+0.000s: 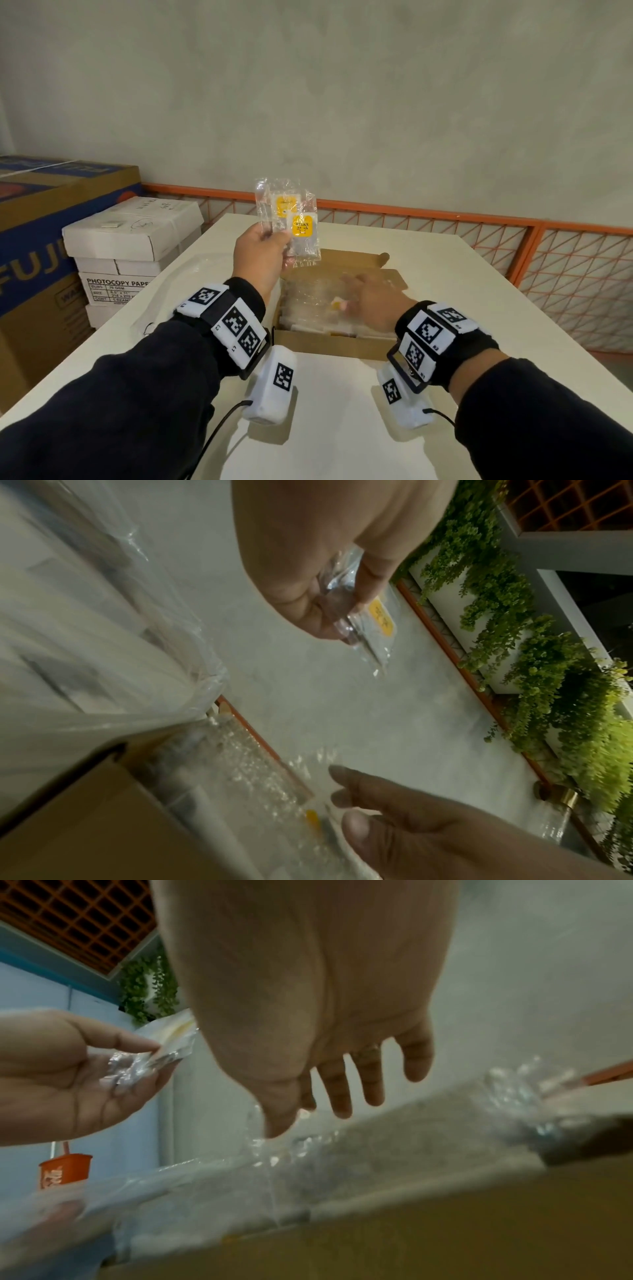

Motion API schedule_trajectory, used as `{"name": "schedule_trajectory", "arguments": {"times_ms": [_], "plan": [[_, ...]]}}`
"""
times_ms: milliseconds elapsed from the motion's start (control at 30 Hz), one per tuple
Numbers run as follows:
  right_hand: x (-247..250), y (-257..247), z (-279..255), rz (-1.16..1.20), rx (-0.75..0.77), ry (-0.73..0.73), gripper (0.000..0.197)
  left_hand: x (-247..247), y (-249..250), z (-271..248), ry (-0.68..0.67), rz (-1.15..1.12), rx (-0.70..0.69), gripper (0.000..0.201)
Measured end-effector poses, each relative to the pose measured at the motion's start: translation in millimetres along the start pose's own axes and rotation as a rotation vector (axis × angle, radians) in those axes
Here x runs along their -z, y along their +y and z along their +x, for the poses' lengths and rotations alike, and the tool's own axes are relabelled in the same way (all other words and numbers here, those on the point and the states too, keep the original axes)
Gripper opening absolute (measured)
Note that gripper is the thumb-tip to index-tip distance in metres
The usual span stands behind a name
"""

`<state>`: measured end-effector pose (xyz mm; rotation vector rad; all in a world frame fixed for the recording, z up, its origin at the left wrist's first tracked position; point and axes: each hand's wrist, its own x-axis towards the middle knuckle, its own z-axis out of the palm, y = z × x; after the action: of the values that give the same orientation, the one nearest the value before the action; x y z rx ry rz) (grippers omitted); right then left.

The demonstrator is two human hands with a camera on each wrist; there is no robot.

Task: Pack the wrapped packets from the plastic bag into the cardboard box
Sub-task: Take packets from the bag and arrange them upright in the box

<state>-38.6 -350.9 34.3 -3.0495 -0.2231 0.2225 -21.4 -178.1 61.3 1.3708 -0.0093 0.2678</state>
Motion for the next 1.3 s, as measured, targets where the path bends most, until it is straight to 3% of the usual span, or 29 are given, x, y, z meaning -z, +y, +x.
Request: {"name": "schedule_trajectory", "arguments": {"times_ms": [133,500,700,800,967,1033,1100,1200,1300], "plan": [[-16,-4,-7,-0.08,0.004,-0.184,0.075,-3,-4,-2,-0.023,0.022,0.002,0.025],[-20,-11,-17,-0.063,0.012,-0.2,0.082,-8,-6,-7,-0.077,0.083,0.001,0.022],[-10,-13,-35,0.049,0.091,-0.242,0.081,-14,-4,-17,-0.135,0.146,-0.014,0.011],[4,-11,-43,0.277,0.153,-0.118,0.075,-15,-3,-21,-0.144,0.184,-0.018,0.011],[27,-13,-42,0.769,0.089,0.299,0.054,-24,0,-35,-0.235,0.196,0.017,0.01],[27,-13,-43,0.874,0.064,0.414,0.032,-29,2,-41,-0.289,0.193,0.02,0.01],[26,-12,-45,0.944,0.042,0.477,0.018,-34,4,-43,-0.309,0.228,0.02,0.015],[30,-6,-49,0.93,0.012,0.541,0.014,-37,6,-42,-0.331,0.29,0.028,0.027],[33,12,-54,0.919,-0.042,0.596,0.008,-37,9,-38,-0.359,0.441,-0.047,0.021]]}}
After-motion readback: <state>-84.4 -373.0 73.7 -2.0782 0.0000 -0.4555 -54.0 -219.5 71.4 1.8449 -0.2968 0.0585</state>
